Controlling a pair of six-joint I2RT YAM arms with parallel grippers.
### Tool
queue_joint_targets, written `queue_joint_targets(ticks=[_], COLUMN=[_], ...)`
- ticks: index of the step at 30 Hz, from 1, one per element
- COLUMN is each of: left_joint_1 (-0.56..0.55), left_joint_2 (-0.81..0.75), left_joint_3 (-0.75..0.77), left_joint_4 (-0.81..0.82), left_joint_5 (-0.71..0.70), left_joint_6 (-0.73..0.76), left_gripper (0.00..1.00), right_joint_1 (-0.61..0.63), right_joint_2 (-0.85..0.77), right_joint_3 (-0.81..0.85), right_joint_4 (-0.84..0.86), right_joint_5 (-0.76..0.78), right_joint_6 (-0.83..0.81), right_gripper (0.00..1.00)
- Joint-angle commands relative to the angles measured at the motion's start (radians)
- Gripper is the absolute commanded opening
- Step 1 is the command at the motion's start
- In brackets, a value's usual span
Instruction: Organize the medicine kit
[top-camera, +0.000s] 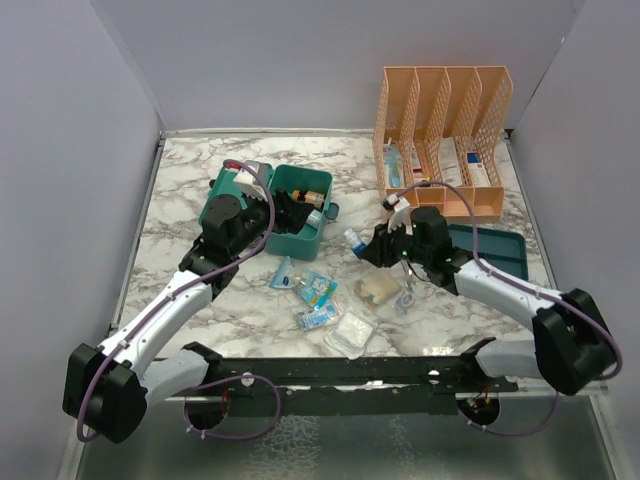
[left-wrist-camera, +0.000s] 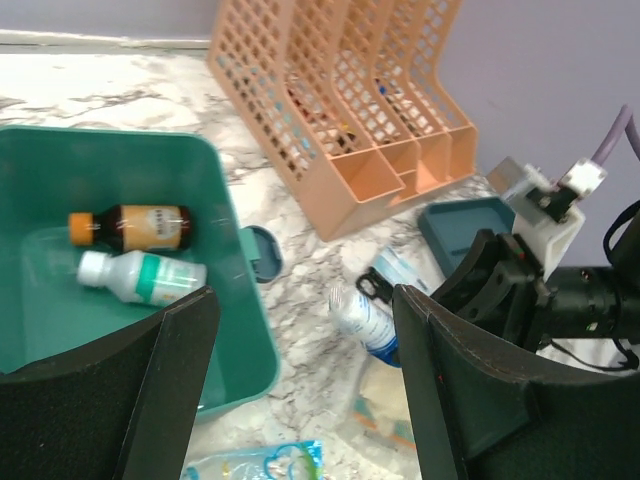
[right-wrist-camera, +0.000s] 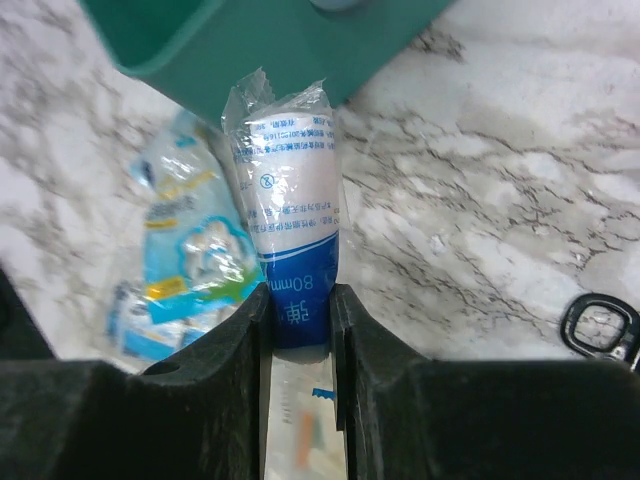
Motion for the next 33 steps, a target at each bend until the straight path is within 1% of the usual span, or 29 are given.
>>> queue_joint_targets(ticks=[1,3,6,9,12,15,16,18,22,24,33], left_joint_1=[0.003,0.003,0.003,0.003,0.003,0.003,0.002,-0.003,-0.032,-0.051,-0.084], left_joint_2=[0.017,0.035,0.05,0.052,0.058,0.078,0.087,0.102,0.121,0.125,0.144], left_joint_3=[0.026,0.05,0.094,0.114,0.106,0.086,0.081,0.069,0.061,0.059,0.034], left_joint_4=[0.122,0.146,0.15,0.174,0.234,0.325,0.351,0.389,0.415,0.417,0.427], left_joint_5=[0.182,0.222,0.237,0.25,0.277,0.319,0.334,0.35,0.389,0.39,0.33], left_joint_6=[-0.063,-0.107,-0.161,-0.217,-0.3,-0.412,-0.444,-0.481,-0.469,-0.464,-0.491], left_gripper=[0.73,0.73,0.73,0.73,0.73,0.73,0.72,0.7,0.7,0.68,0.54], right_joint_1=[0.005,0.005,0.005,0.005,0.005,0.005,0.005,0.005,0.005,0.005,0.005], right_joint_2=[-0.17,-0.206,-0.225,-0.237,-0.241,-0.232,-0.226,-0.213,-0.18,-0.162,-0.127], right_joint_3=[-0.013,0.0,0.04,0.062,0.077,0.08,0.079,0.075,0.074,0.076,0.077], right_joint_4=[0.136,0.202,0.282,0.342,0.374,0.42,0.435,0.481,0.543,0.568,0.589], right_joint_5=[-0.046,-0.083,-0.12,-0.125,-0.132,-0.173,-0.186,-0.221,-0.255,-0.273,-0.297], right_joint_6=[0.209,0.301,0.389,0.441,0.486,0.525,0.542,0.566,0.615,0.629,0.653], right_gripper=[0.18,0.18,0.18,0.18,0.18,0.18,0.18,0.18,0.18,0.18,0.18])
